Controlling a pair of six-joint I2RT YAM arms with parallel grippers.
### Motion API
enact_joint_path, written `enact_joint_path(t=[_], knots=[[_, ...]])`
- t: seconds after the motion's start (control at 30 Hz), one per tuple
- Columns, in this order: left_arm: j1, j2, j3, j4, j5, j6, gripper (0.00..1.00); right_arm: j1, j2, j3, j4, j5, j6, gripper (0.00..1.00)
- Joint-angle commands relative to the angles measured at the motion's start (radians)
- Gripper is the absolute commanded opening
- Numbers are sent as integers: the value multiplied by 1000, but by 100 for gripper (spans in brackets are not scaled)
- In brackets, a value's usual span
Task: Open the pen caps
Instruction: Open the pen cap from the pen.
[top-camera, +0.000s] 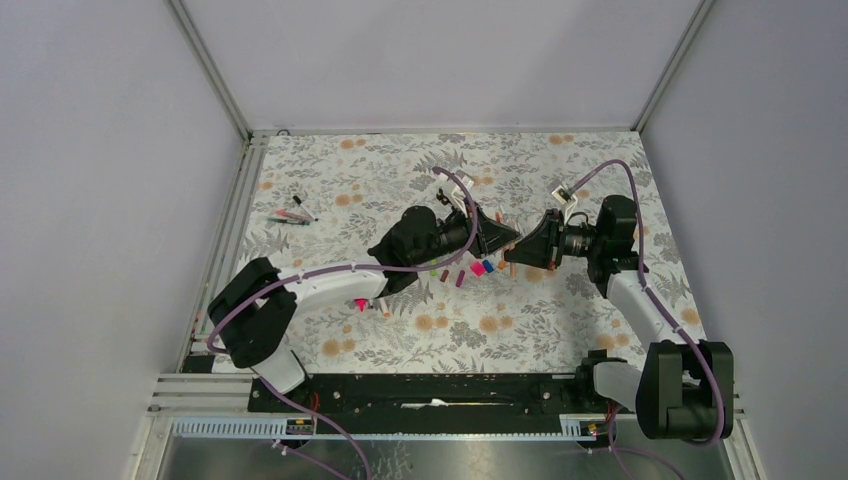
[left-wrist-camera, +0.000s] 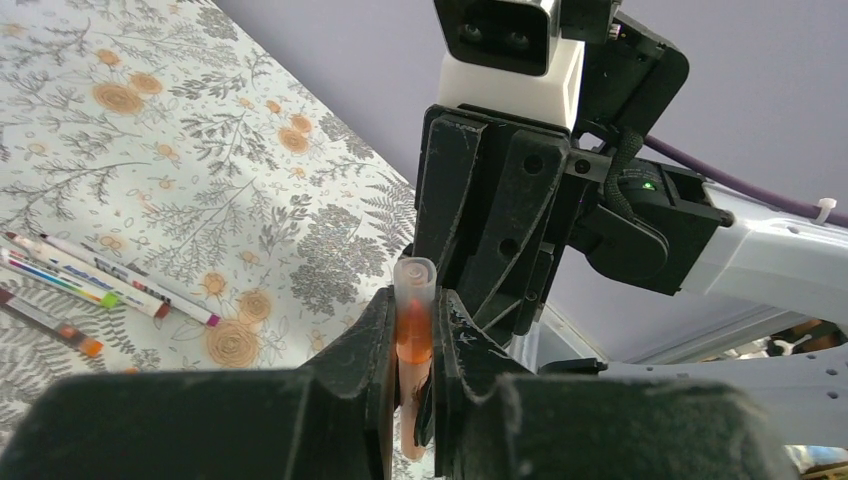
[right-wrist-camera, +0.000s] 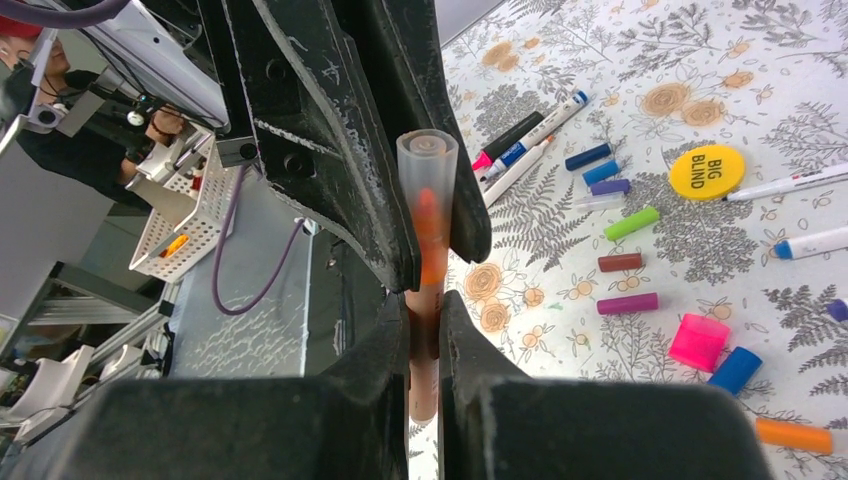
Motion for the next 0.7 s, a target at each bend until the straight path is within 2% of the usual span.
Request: enact_joint_path(t=[0.0,0.43,0.67], knots=[[84,-53,153,314,-215,81,0,19,27,-60,-54,-107,-6,0],[122,-107,161,328,-231,179,0,22,57,-72,-38,-118,-5,0],[125,-108,176,359,-354,139,0,30,60,-79,-33,-116,-5,0]])
